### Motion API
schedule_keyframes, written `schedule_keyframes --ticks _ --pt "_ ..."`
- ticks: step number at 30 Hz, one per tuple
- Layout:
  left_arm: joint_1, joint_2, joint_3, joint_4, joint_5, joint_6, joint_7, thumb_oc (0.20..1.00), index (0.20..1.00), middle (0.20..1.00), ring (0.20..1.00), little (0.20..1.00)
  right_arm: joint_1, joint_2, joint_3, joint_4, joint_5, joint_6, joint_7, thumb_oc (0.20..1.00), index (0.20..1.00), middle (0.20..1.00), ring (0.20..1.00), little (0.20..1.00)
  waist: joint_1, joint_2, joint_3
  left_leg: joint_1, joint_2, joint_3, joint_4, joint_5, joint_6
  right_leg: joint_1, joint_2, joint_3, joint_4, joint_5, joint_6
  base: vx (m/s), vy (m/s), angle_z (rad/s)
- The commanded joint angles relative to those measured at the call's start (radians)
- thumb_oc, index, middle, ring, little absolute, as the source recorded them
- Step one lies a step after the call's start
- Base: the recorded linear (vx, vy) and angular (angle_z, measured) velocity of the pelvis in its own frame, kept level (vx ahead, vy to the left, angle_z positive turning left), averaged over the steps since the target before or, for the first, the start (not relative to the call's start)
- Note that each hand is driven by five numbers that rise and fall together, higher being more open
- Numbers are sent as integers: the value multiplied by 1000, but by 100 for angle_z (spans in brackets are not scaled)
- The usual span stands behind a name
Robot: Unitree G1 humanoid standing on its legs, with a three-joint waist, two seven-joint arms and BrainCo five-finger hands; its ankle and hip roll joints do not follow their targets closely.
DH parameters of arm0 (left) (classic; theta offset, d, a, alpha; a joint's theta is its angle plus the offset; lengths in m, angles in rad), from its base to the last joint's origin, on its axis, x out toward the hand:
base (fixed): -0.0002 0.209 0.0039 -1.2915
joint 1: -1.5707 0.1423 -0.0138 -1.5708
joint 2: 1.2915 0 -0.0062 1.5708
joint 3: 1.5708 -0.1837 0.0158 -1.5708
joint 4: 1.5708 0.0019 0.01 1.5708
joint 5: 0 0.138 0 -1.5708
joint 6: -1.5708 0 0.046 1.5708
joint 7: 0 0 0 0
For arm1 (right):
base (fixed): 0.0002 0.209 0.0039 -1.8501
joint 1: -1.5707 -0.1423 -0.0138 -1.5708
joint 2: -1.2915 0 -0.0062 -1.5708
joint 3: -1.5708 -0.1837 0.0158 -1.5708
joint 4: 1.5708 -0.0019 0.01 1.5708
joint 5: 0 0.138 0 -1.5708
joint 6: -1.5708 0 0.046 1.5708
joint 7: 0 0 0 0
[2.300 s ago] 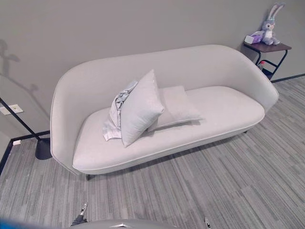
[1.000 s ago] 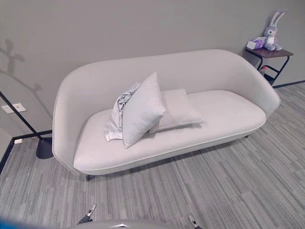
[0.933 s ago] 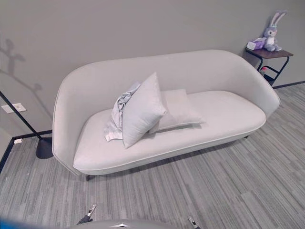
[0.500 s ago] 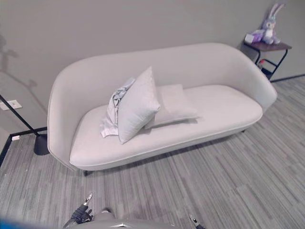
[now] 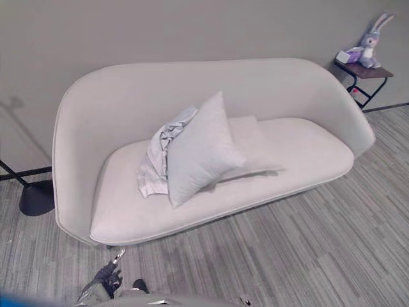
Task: Hang the clothes on the sofa on the clothes rack.
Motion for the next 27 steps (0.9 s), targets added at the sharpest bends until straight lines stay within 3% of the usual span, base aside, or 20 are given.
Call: schedule_keyframes --ticks 1,3,5,8,11,13,14,17,20,22,24,25,27 --pt "25 21 -27 -142 35 -11 38 1000 1000 1000 1000 1000 -93 -32 87 -298 -269 -59 -81 1000 1000 1000 1000 1000 -11 25 87 -9 -5 -15 45 -44 46 33 -83 -48 215 212 83 189 354 -2" --pt "49 20 -14 -155 30 -9 48 1000 1000 1000 1000 1000 -79 -77 113 -490 -331 -56 -101 1000 1000 1000 1000 1000 -41 39 115 44 -31 -26 2 -42 48 -66 -13 -11 241 107 53 169 243 -10" --pt "65 12 4 -128 28 1 42 1000 1000 1000 1000 1000 -70 -120 121 -634 -394 -48 -115 1000 1000 1000 1000 1000 -64 50 134 84 -45 -33 -24 -36 37 -116 87 -10 128 37 27 163 106 -36" --pt "38 -6 25 -50 65 7 45 1000 1000 1000 1000 1000 -52 -174 139 -815 -543 -48 -159 1000 1000 1000 1000 1000 -92 44 144 136 -67 -55 -46 -53 19 -151 186 -27 -49 9 24 183 51 10" --pt "18 -25 22 -30 102 -16 44 1000 1000 1000 1000 1000 -37 -229 165 -948 -690 -59 -190 1000 1000 1000 1000 1000 -105 32 141 170 -90 -92 -37 -82 22 -145 232 -5 -138 10 10 184 -8 86" --pt "19 -25 21 -30 102 -16 44 1000 1000 1000 1000 1000 -35 -229 164 -950 -691 -58 -190 1000 1000 1000 1000 1000 -107 32 143 172 -89 -94 -36 -83 21 -139 234 -9 -145 11 9 76 -50 89" --pt "38 -29 23 -57 107 -25 45 1000 1000 1000 1000 1000 -40 -239 185 -970 -726 -62 -178 1000 1000 1000 1000 1000 -94 30 128 184 -85 -93 -43 -86 18 -93 255 -22 -197 -5 -10 103 -105 71" --pt "59 -38 50 -47 100 -23 42 1000 1000 1000 1000 1000 -42 -251 217 -1036 -781 -83 -170 1000 1000 1000 1000 1000 -82 30 106 203 -72 -96 -61 -76 -1 -39 291 -25 -267 -12 -19 165 -139 2" --pt "72 -46 104 -1 92 -31 58 1000 1000 1000 1000 1000 -34 -286 245 -1150 -876 -125 -177 1000 1000 1000 1000 1000 -70 26 89 209 -50 -92 -36 -90 -23 -8 315 -19 -309 -18 -24 85 -80 -1" --pt "77 -50 131 4 64 -39 71 1000 1000 1000 1000 1000 -34 -303 253 -1250 -885 -153 -177 1000 1000 1000 1000 1000 -62 20 92 178 -11 -84 70 -87 -56 11 331 -10 -328 -24 -35 66 -132 -6" --pt "76 -49 162 3 38 -55 83 1000 1000 1000 1000 1000 -44 -348 264 -1346 -939 -191 -195 1000 1000 1000 1000 1000 -45 14 106 107 65 -84 243 -68 -101 37 356 -5 -352 -38 -62 20 -158 -6" --pt "76 -46 180 -2 16 -72 97 1000 1000 1000 1000 1000 -61 -387 277 -1392 -1005 -212 -225 1000 1000 1000 1000 1000 -26 8 117 66 98 -96 311 -28 -120 57 362 -6 -361 -49 -73 7 -118 -9" --pt "66 -47 184 -9 -3 -90 114 1000 1000 1000 1000 1000 -94 -426 298 -1416 -1124 -210 -283 1000 1000 1000 1000 1000 -17 6 130 19 158 -97 339 0 -135 73 366 -26 -375 -58 -80 10 -40 -16"
